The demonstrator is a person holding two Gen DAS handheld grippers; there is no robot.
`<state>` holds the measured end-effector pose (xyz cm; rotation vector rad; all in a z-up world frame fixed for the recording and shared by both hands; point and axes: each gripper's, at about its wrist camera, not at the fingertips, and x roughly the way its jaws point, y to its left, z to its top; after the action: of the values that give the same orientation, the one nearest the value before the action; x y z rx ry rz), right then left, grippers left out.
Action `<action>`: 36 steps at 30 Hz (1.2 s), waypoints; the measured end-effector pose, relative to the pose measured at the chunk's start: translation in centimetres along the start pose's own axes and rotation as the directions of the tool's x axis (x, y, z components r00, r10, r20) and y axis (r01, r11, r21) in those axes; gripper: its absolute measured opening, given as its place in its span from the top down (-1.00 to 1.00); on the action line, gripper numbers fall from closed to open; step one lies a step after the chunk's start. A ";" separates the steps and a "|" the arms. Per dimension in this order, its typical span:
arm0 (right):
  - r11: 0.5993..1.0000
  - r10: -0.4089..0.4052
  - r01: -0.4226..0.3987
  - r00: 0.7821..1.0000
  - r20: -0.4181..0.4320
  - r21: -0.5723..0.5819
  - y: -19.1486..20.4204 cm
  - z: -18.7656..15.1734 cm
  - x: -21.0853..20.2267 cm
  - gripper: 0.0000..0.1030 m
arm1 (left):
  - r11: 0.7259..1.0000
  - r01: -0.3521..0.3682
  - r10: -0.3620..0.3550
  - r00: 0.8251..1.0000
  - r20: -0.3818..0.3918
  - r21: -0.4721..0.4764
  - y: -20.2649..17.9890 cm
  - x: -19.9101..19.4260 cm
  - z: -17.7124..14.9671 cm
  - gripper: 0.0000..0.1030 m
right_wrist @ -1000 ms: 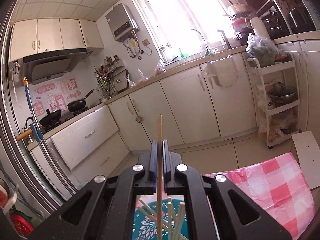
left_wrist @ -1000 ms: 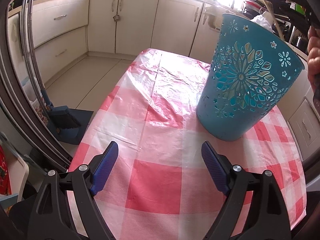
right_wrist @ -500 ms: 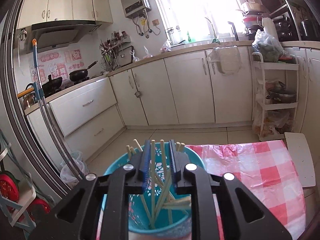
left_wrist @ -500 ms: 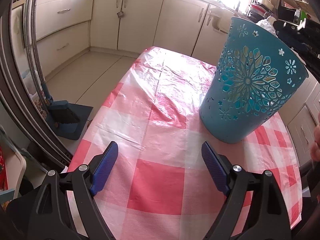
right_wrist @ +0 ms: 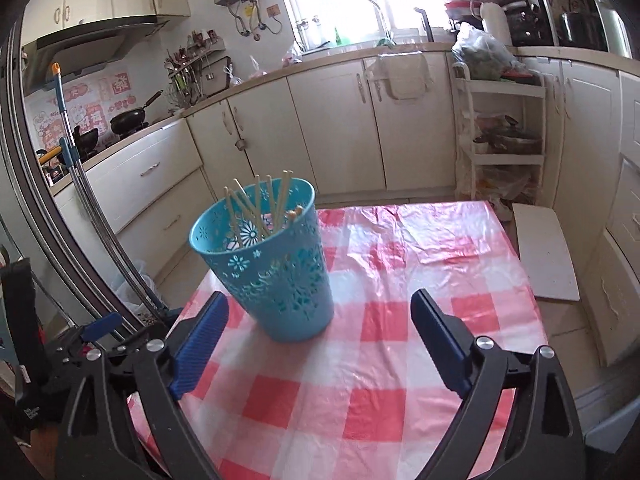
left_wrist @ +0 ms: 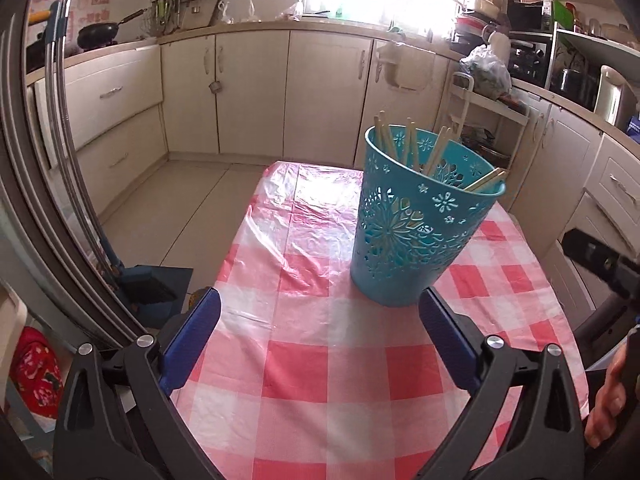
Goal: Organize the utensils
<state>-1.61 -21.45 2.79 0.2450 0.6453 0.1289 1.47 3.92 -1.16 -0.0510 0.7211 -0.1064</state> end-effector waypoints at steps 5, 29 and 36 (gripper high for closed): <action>1.000 -0.016 0.016 1.000 -0.004 0.009 0.5 -0.9 -3.0 -0.80 | 0.999 -0.053 0.053 0.999 -0.001 0.008 -0.8 -4.1 0.1 -0.85; 1.000 0.002 -0.002 0.999 0.053 -0.011 6.4 -4.7 -19.0 -0.86 | 0.993 -0.113 0.108 0.989 0.099 0.042 -1.3 -24.0 -2.4 -0.85; 0.999 0.000 0.005 0.993 0.117 -0.042 7.8 -6.6 -22.0 -0.86 | 0.993 -0.114 0.111 0.987 0.114 0.021 -0.9 -26.6 -3.4 -0.85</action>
<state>-23.36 -16.99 12.50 0.2093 0.5257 0.1246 -20.73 6.01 13.79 0.0097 0.6082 -0.0052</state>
